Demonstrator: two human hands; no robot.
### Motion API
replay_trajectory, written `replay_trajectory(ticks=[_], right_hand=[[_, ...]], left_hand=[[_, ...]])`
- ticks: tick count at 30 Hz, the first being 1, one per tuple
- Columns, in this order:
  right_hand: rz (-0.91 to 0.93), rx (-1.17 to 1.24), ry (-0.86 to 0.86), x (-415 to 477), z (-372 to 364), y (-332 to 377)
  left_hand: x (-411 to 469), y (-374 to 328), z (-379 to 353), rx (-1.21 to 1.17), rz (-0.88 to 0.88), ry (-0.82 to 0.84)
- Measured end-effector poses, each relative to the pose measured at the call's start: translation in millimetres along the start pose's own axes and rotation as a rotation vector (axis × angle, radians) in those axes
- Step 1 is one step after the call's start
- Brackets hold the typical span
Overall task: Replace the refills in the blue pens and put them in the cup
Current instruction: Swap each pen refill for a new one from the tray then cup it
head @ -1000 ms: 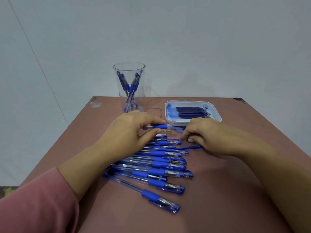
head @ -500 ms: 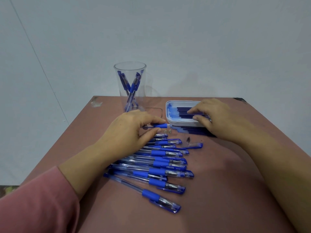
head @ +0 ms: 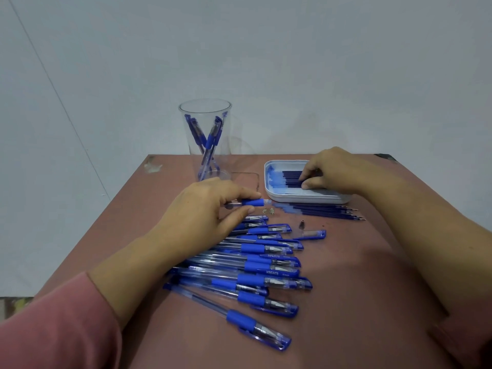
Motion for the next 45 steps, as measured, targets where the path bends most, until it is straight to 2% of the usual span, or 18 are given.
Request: replay_trajectory(ticks=[9,14,18,27,35,45], right_hand=[[0.025,0.09,-0.165,-25.7,9.8,10.8],[0.128,0.215,-0.213,-75.6,15.2,35.2],[0.233,0.213,-0.2,-101.4,3.2,42.5],[0.333,0.396,-0.247,-95.3,-15.0,29.8],[0.391,0.358,-0.304,-89.8,-19.0,37.5],[0.367,0.38,-0.34,-89.2,-18.4,31.7]], left_hand=[[0.0,0.1,1.1,0.001,0.011,-0.001],[0.1,0.3,1.3,0.005,0.014,-0.006],[-0.3,-0.2,1.3,-0.008,0.017,-0.012],[-0.9,0.5,1.7,-0.037,0.041,-0.032],[-1.6,-0.7,1.8,-0.1,0.047,-0.041],[-1.8,0.9,1.6,-0.156,0.056,-0.071]])
Point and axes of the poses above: each hand's wrist, its own x-axis towards the middle knuckle, its own z-axis out of the back of the hand, y = z × x, the point moved 3 cm from there along x, towards the middle knuckle, and after that the axes turned 13 degrees about y, right-handed, at the moved point
